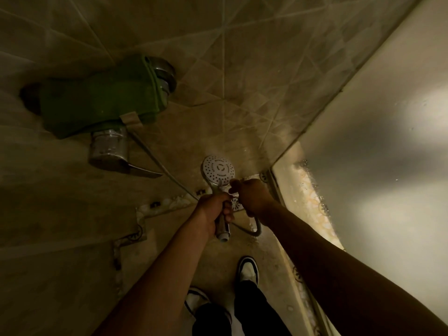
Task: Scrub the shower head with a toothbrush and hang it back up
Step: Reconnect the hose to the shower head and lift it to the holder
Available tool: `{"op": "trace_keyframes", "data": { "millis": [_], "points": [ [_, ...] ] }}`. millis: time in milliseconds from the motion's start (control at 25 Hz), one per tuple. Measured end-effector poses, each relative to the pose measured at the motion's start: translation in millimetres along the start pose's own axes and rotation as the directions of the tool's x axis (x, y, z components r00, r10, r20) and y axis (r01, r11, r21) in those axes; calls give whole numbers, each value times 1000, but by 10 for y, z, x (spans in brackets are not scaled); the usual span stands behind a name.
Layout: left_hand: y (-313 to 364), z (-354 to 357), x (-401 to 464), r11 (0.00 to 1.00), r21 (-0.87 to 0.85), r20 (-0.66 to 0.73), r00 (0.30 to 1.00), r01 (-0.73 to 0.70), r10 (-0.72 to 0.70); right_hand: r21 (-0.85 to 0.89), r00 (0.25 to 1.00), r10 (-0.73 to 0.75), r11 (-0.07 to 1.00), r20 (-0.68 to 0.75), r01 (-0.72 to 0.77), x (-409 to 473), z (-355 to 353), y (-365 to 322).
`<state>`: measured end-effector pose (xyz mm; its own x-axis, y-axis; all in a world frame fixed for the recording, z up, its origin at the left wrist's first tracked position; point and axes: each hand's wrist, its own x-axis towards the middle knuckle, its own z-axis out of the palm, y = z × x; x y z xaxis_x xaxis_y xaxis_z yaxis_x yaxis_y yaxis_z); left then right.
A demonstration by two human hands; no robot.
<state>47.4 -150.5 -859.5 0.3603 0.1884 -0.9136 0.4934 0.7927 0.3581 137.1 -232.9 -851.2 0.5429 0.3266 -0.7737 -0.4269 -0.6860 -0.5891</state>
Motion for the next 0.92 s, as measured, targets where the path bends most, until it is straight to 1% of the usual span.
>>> {"op": "trace_keyframes", "data": {
  "millis": [120, 280, 440, 600, 760, 920],
  "points": [
    [4, -15, -19, 1000, 20, -23, 1000, -10, 11, -14, 1000, 19, 1000, 2, -19, -2, 22, -21],
    [13, -92, -25, 999, 51, -77, 997, -20, 24, -11, 1000, -12, 1000, -9, 11, -56, 89, -48],
    [-1, -316, -145, 999, -10, -89, 995, -48, 47, 156, 998, -38, 987, 43, 31, -229, 259, -143],
    [33, -602, -395, 996, -46, -122, 990, -73, 67, 213, 994, -86, 974, 62, 71, -471, 507, -295],
    [46, -903, -705, 993, -22, -172, 978, -120, 115, 271, 980, -155, 955, 122, 117, -785, 781, -413],
    [26, -1172, -985, 973, -128, -171, 971, -190, 167, 400, 958, -244, 901, 148, 168, -1057, 1024, -508]
  ]
}}
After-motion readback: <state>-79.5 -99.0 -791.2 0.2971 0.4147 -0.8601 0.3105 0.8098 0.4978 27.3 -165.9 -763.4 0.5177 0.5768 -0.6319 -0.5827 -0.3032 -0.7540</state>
